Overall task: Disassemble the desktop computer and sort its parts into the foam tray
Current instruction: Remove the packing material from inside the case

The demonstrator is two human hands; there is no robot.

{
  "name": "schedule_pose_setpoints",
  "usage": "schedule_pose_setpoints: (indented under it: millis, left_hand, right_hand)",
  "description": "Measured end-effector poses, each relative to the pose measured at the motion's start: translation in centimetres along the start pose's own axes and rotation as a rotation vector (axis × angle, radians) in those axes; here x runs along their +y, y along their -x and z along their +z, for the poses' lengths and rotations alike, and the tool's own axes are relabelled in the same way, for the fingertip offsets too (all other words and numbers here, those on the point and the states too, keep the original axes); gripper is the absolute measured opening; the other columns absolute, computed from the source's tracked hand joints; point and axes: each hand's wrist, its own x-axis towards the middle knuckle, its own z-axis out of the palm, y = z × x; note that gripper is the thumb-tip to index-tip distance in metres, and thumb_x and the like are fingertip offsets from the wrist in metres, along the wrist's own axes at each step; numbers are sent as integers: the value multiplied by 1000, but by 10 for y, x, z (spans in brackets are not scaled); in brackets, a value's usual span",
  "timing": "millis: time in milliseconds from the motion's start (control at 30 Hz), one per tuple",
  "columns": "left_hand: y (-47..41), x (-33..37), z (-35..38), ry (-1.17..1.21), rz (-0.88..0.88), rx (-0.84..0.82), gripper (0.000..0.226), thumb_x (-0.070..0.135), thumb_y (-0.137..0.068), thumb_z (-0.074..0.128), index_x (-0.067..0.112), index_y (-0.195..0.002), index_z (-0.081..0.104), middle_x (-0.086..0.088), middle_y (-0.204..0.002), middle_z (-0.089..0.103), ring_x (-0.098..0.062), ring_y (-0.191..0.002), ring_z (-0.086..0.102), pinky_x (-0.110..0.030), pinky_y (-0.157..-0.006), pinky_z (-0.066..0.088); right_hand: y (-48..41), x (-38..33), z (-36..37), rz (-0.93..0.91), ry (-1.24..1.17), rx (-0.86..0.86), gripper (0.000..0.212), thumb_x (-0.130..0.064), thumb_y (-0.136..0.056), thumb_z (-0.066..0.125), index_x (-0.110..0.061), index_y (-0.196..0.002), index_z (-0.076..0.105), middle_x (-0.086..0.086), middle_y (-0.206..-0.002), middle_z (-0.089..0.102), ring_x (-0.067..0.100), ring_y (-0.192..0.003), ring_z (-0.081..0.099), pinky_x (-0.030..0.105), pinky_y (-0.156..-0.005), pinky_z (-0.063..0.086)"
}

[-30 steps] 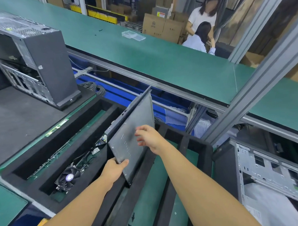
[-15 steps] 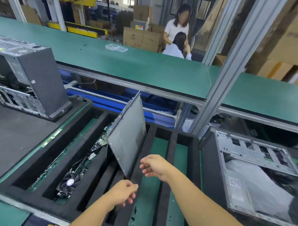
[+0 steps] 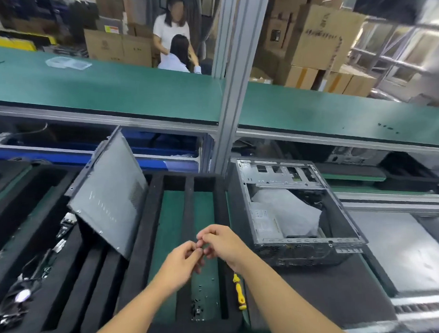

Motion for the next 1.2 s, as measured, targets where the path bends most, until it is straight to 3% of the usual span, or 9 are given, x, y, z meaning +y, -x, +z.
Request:
schedule_pose_setpoints:
  millis: [267,433,533,667,833,933,1033,1100,1200]
  left_hand:
    - [-29,47,69,-133,100,82,10,29,-95,56,38,-94,60,6,-87,69,-1,-70,60,-22,-62,45]
    - [-63,72,130,-278,122,217,32,26,-96,59,26,-127,52,6,-123,53,-10,-111,54,-29,-97,45]
    - [-88,88,163,-444,102,311,49,33,-97,56,21,-143,43,-3,-148,37,-21,-136,36,-39,-112,33]
    - [-111,91,189,-843,166,341,50,42,-99,44,24,-146,41,-6,-162,18,-25,-150,14,-44,-117,24]
    - [-112,86,196,-1045,156,302,47,42,-101,34,22,-143,38,-2,-159,21,-24,-151,7,-39,-105,42]
    - [-112,86,198,-1052,122,285,51,44,-102,32,22,-148,32,-1,-163,13,-23,-152,0,-39,-101,47]
    - [-113,87,199,-1019,100,310,52,45,-100,34,26,-148,31,3,-163,12,-18,-152,-2,-41,-106,42]
    - [-113,89,200,-961,78,336,51,45,-97,37,30,-145,34,8,-162,16,-13,-151,-1,-41,-109,38]
    - [-114,89,202,-944,70,393,46,45,-94,36,34,-139,38,12,-158,22,-9,-149,3,-40,-108,35]
  right_hand:
    - [21,5,-89,-133,35,147,25,-4,-94,41,-15,-95,63,-3,-78,68,7,-61,58,21,-60,49]
    - [29,29,-170,-177,302,245,24,-9,-95,44,-26,-88,59,-5,-83,67,15,-74,61,31,-72,50]
    - [31,52,-227,-213,573,280,18,-15,-96,44,-23,-95,60,-6,-81,61,16,-71,55,31,-64,44]
    - [28,79,-280,-222,723,211,16,-19,-98,44,-20,-102,59,-10,-72,53,14,-64,51,33,-60,43]
    - [10,95,-297,-222,687,253,14,-21,-97,49,-18,-105,60,0,-97,59,19,-88,56,38,-84,51]
    - [-13,88,-298,-328,847,366,39,-36,-93,57,-17,-128,55,5,-131,50,26,-121,44,36,-103,38]
    - [-39,72,-292,-252,1030,319,88,-62,-85,58,-20,-153,23,11,-162,15,33,-145,17,46,-116,21]
    - [-58,67,-285,-186,1097,277,109,-73,-79,56,-20,-158,3,13,-165,-5,34,-150,4,49,-120,10]
    - [-78,74,-276,-67,1109,182,126,-79,-73,59,-19,-156,-14,16,-164,-11,37,-150,2,50,-120,10]
